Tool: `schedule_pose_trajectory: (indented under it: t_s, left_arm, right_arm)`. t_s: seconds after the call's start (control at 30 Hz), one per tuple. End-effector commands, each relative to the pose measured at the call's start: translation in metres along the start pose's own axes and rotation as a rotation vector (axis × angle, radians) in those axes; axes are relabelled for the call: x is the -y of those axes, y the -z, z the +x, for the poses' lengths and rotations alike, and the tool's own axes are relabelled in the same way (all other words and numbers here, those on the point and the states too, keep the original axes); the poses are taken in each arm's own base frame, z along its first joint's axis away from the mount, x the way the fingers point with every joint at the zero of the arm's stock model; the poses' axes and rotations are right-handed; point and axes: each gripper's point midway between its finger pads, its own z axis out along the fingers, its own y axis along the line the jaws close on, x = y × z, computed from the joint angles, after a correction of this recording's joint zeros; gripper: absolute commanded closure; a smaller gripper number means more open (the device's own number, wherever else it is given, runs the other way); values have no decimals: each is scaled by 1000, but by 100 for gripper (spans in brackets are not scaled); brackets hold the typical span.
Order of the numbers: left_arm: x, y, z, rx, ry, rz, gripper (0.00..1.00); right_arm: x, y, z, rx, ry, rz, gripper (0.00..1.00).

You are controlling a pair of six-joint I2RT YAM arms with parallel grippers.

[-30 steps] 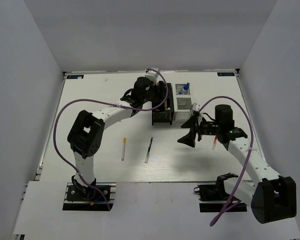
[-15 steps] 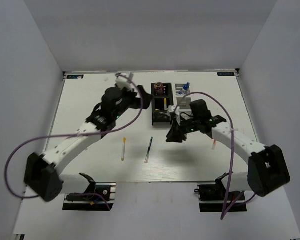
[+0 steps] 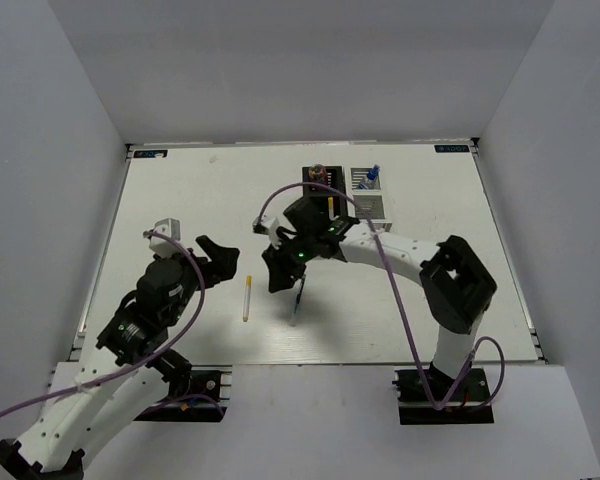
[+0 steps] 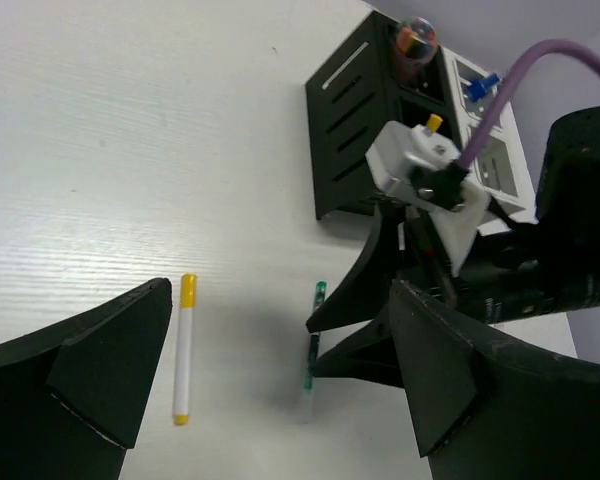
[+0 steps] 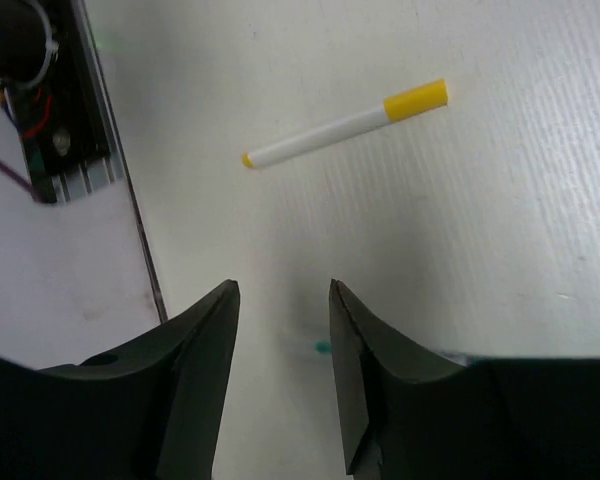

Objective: Sort the stationery into containers
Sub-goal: Grab a piece of stationery with the right arm

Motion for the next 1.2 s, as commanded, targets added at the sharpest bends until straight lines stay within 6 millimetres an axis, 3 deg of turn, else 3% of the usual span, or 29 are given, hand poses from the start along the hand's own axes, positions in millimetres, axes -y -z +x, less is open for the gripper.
schedule_pose_trajectory:
  t_s: [0.0,0.07,0.13,0.23,0.37,0.47,0.6,0.83,1.03,1.17]
  left_arm:
    - [-29,19,0,6,20,-127,1]
    - [-30,26,-7,16,20,-137,1]
    - [-33,32,-6,2,13,-149,1]
    - [-36,41,-9,3,10,-159,1]
    - [-39,52,-14,19,24,-161,1]
    - [-41,58,-16,23,27,-157,1]
    - [-44,62,-13,11,29,-168,1]
    - [-45,70,-17,15,31,-164,1]
    - [-44,73,-19,22,35,-159,1]
    - [-42,76,-23,36,42,-147,1]
  right_arm:
    - [-4,-24,-23,18,-150,118,52]
    - [-1,-39,-23,12,-211,152,43]
    - [-13,-47,-34,25,-216,148,41]
    - [-13,-68,-33,21,-264,189,34]
    - [6,-85,-34,37,-337,299,34]
    - [9,-97,-37,39,-331,336,34]
    - [34,-104,-30,47,-352,475,34]
    - [56,-112,-18,38,-343,602,35]
    - [56,-119,-3,-9,-280,651,43]
    - [55,-109,26,-101,-251,671,44]
